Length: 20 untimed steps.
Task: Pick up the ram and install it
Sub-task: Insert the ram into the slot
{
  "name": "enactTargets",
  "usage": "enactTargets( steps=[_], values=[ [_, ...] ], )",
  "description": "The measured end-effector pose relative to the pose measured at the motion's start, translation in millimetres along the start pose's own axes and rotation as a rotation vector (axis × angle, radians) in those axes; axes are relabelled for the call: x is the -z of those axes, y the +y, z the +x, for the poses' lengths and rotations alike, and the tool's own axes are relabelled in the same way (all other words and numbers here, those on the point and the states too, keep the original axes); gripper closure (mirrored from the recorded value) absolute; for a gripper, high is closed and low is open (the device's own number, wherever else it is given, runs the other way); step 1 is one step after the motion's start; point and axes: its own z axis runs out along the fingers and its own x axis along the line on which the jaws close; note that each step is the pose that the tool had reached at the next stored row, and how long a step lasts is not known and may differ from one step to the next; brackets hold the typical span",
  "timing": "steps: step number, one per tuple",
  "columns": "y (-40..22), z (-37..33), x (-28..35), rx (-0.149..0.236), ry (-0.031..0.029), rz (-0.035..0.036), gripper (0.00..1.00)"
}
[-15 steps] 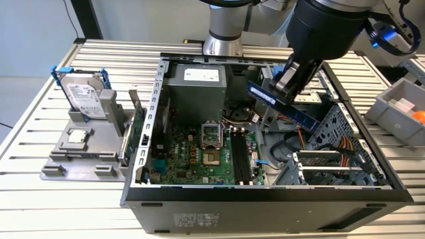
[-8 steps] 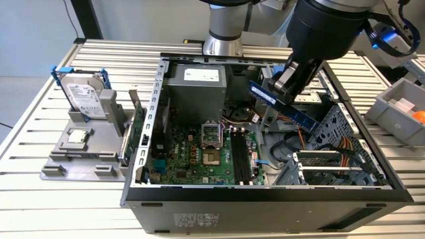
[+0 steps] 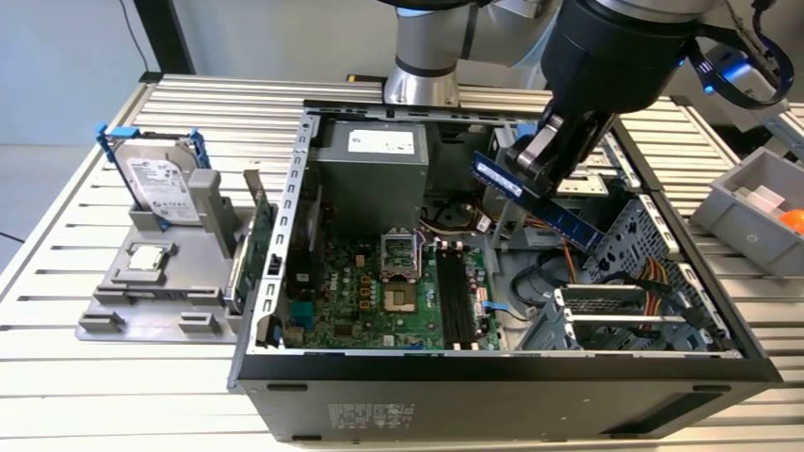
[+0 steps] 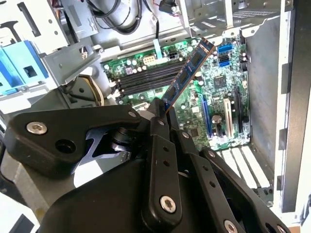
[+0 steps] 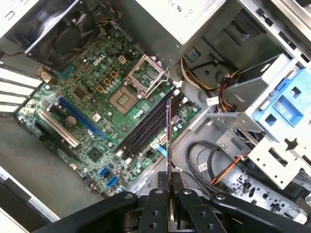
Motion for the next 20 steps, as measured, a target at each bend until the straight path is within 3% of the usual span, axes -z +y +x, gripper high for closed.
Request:
enactTargets(
  steps=[5,12,20],
  values=[
    [0.1,0.1,0.0,-0.039,-0.0167,-0.0196,1.00],
    [0.1,0.1,-0.3,-0.104,-0.0217,-0.0164,1.00],
    [0.1,0.1,-0.4,-0.124,-0.0228,-0.0153,1.00]
  ],
)
